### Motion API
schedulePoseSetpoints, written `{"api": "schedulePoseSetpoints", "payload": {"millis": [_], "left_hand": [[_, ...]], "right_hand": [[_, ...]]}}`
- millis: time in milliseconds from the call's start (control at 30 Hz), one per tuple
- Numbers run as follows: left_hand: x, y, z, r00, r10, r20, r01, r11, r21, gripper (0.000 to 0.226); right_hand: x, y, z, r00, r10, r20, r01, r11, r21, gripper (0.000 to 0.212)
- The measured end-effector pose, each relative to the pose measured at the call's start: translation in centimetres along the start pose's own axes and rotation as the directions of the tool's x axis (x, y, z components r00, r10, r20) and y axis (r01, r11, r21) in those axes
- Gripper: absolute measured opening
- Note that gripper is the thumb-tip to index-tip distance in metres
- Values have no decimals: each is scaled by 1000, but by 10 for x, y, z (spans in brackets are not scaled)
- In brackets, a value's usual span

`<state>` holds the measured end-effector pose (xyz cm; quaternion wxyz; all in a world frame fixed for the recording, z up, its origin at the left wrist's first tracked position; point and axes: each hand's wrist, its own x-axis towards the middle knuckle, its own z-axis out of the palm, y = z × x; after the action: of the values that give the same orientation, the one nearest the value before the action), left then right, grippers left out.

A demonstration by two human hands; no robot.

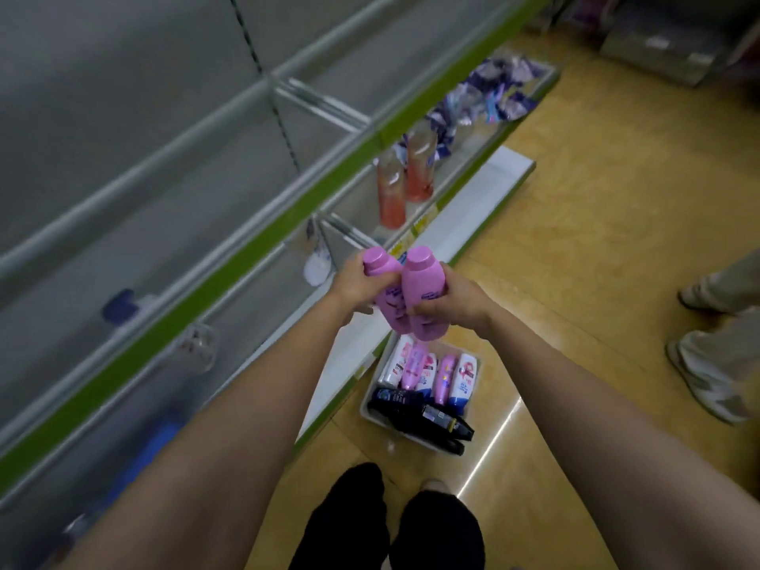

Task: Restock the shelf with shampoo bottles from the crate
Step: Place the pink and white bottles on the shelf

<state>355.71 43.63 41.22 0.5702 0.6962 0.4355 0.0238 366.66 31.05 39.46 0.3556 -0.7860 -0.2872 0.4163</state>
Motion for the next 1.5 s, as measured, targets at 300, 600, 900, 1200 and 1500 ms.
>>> {"api": "schedulePoseSetpoints", "payload": {"millis": [300, 600, 900, 1200, 1500], "left_hand": [[-78, 92, -53, 999, 40, -31, -45, 982, -181, 41], [-140, 161, -113, 924, 186, -335, -267, 940, -213, 44], [-197, 209, -163, 812, 313, -493, -422, 898, -123, 43], [-243, 235, -202, 731, 281, -621, -464, 872, -152, 45], [-283, 237, -254, 578, 241, -780, -516, 848, -120, 48]], "right_hand": [[-62, -113, -45, 985, -159, 61, 161, 986, -28, 66], [-102, -213, -66, 939, -329, 105, 329, 944, 18, 41], [-127, -295, -69, 846, -511, 150, 517, 856, -4, 31], [-151, -354, -63, 755, -608, 244, 633, 774, -28, 30], [-166, -412, -24, 645, -690, 327, 720, 692, 40, 29]]}}
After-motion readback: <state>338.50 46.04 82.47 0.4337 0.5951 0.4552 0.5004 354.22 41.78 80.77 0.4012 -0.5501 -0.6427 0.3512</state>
